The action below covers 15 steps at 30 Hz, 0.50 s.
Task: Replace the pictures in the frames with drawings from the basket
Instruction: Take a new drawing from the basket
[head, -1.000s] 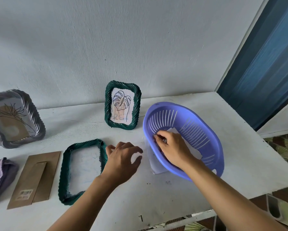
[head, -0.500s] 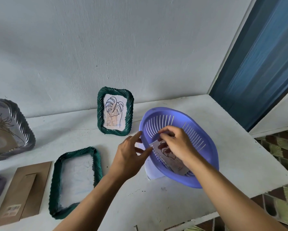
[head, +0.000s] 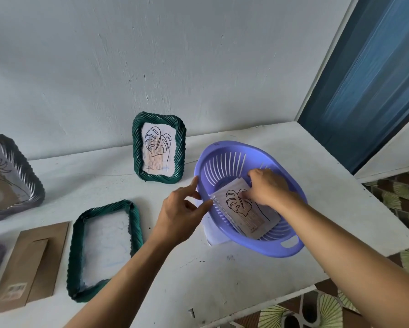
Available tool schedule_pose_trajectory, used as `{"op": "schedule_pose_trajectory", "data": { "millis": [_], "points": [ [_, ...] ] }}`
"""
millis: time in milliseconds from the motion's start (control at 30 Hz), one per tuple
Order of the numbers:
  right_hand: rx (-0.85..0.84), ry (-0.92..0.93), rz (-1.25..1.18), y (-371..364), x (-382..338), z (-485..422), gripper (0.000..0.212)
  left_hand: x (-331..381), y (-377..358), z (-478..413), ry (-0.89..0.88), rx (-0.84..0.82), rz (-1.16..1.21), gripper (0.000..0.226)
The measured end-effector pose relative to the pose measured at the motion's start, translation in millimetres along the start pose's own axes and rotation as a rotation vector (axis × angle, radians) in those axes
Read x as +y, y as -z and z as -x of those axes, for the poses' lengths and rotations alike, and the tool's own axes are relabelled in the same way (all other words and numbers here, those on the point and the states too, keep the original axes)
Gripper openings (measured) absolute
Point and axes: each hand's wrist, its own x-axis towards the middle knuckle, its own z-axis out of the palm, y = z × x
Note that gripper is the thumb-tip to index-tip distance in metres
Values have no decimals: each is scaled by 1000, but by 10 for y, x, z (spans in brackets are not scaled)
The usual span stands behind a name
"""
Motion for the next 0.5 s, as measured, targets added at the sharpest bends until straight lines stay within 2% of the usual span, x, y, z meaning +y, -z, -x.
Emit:
{"op": "schedule_pose_trajectory", "data": {
  "millis": [200,400,500],
  "points": [
    [64,-6,-17,-56,-1,-1,47,-9,4,7,-8,-5,13,68],
    [211,45,-27,-70,-12,11,22,-8,10,4,9,2,4,69],
    [280,59,-83,-78,16,-4,22,31,13,11,12,4,-36,70]
  ]
}}
